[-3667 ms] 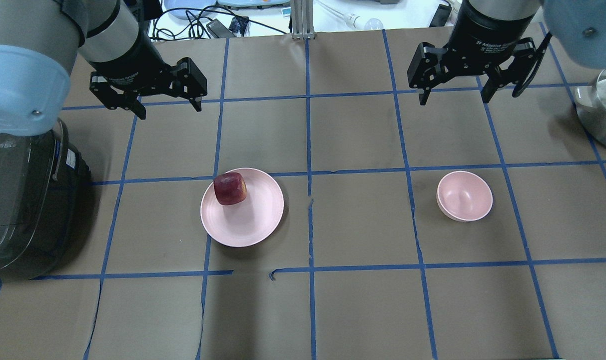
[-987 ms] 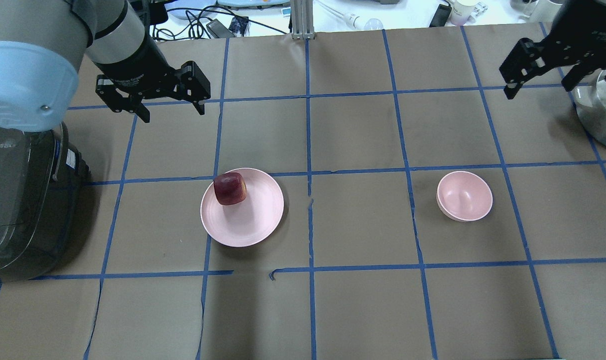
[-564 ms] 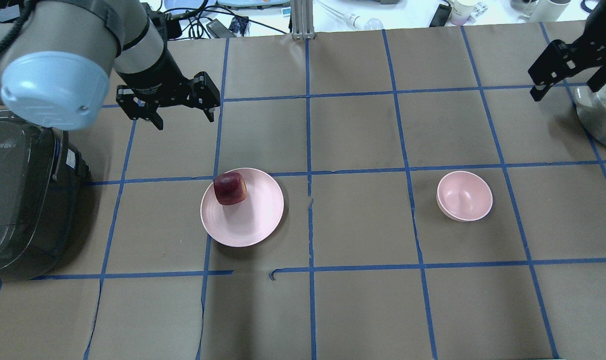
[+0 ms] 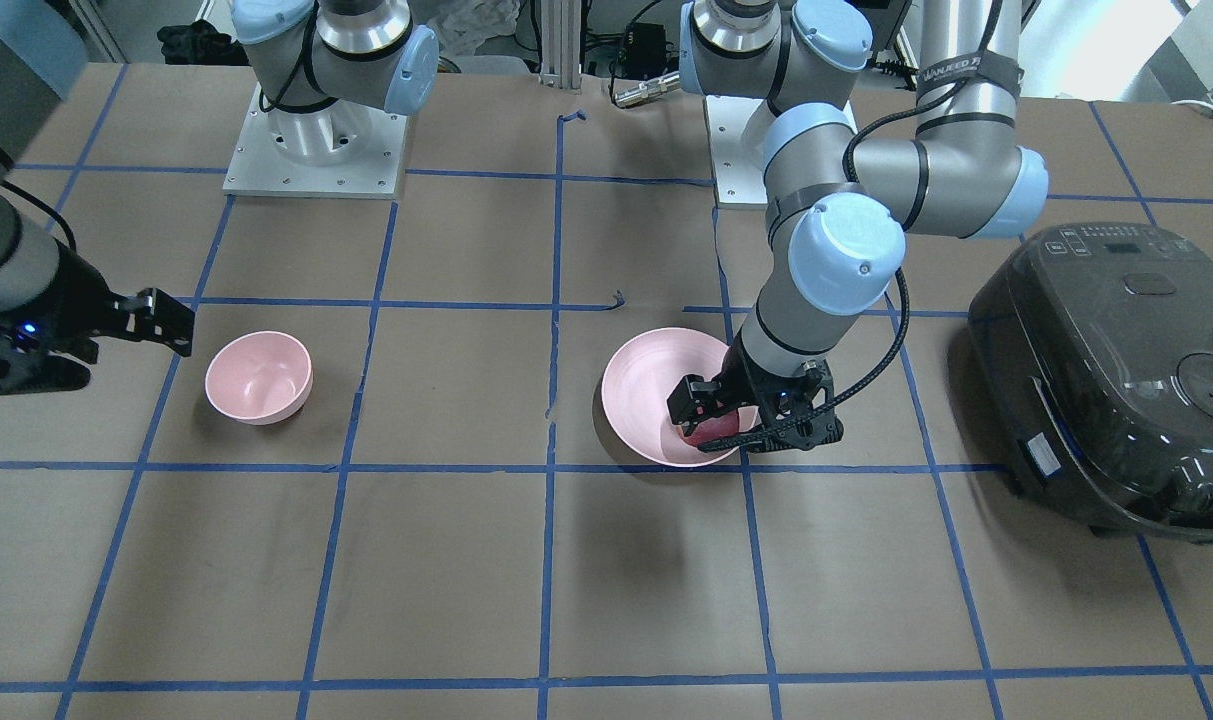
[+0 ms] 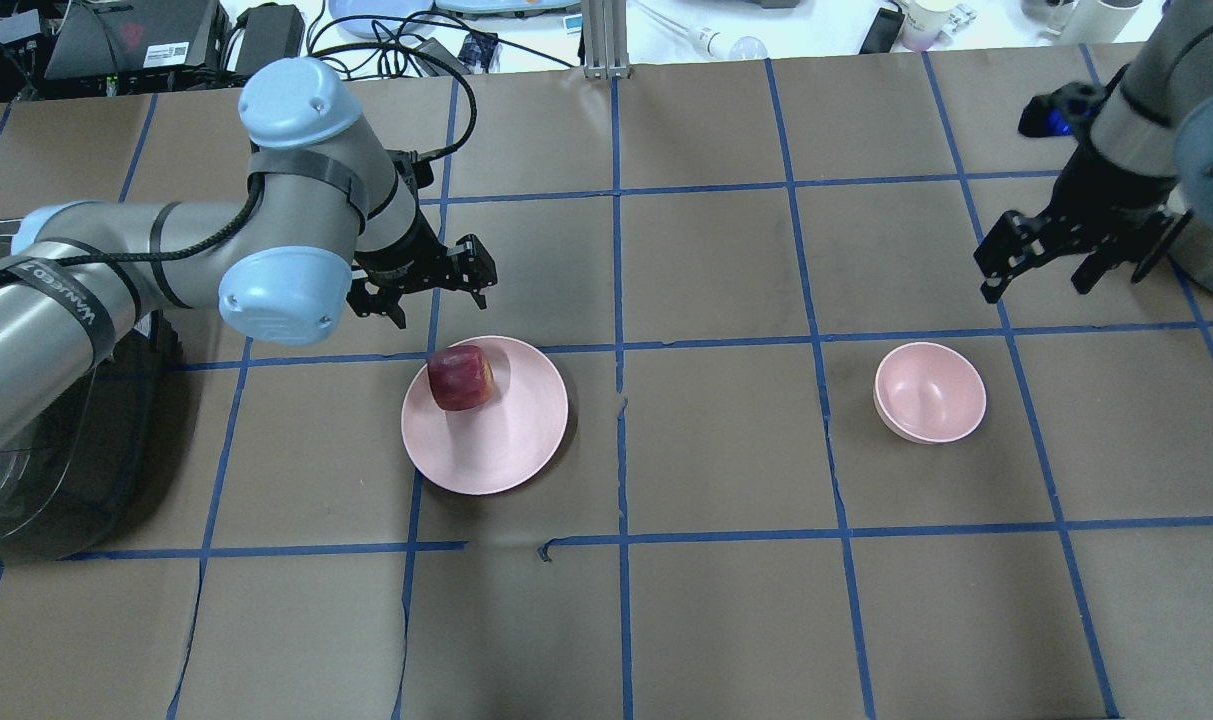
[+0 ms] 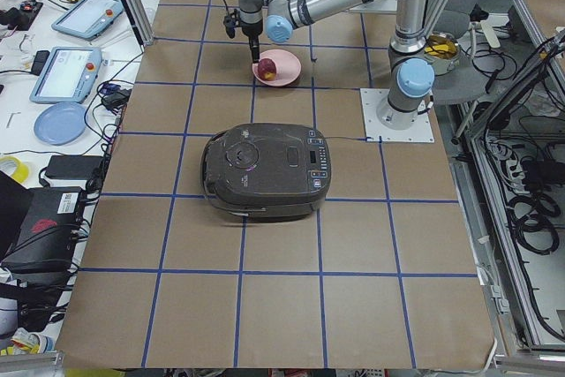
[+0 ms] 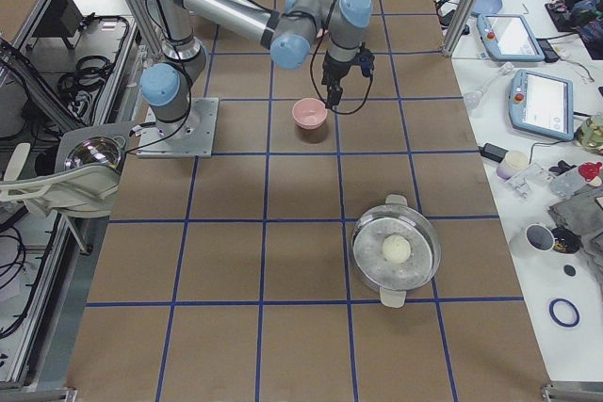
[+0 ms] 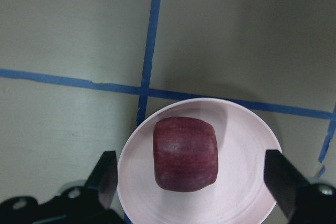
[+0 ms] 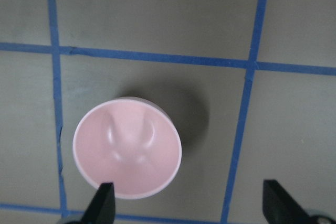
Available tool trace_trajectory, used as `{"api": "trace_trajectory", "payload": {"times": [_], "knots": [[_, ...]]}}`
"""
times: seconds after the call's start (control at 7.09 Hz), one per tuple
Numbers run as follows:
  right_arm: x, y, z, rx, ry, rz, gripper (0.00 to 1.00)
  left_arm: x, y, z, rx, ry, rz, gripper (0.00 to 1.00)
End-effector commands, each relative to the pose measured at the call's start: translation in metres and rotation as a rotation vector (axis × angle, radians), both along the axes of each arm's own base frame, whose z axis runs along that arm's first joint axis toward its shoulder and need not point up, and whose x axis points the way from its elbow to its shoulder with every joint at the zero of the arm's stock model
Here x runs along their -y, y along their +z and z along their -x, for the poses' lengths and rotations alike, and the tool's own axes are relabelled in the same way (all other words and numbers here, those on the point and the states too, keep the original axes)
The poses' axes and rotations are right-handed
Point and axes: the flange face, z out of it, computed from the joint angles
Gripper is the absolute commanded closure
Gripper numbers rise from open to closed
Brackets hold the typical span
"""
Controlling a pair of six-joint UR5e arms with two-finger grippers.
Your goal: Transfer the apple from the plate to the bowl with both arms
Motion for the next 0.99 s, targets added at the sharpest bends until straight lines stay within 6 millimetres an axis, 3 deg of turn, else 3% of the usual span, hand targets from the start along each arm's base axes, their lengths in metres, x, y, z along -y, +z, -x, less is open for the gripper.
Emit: {"api": "trace_trajectory", "payload": {"times": [0.0,0.14,0.28,0.42,0.56,0.71,0.85], "knots": [[-0.020,-0.098,-0.006,0.006,-0.008,-0.039,0.00,-0.011,-0.040,0.001,-0.008,0.001,-0.062,0.00],[-0.023,-0.104,-0.007,0.007,-0.019,-0.048,0.00,-0.010,-0.039,0.000,-0.009,-0.017,-0.058,0.00],[-0.022,-0.103,-0.007,0.004,-0.022,-0.041,0.30,-0.011,-0.045,0.000,-0.008,-0.015,-0.070,0.00],[-0.019,-0.101,-0.006,-0.003,-0.023,-0.032,0.88,-0.015,-0.057,0.001,-0.006,-0.007,-0.097,0.03],[-0.019,-0.101,-0.006,-0.003,-0.023,-0.031,1.00,-0.019,-0.066,0.000,-0.005,-0.007,-0.118,0.14],[-0.020,-0.100,-0.005,-0.010,-0.022,-0.032,1.00,-0.018,-0.065,0.000,-0.005,-0.019,-0.114,0.35],[-0.020,-0.099,-0.004,-0.021,-0.020,-0.034,1.00,-0.016,-0.063,0.000,-0.007,-0.049,-0.104,0.75]]}}
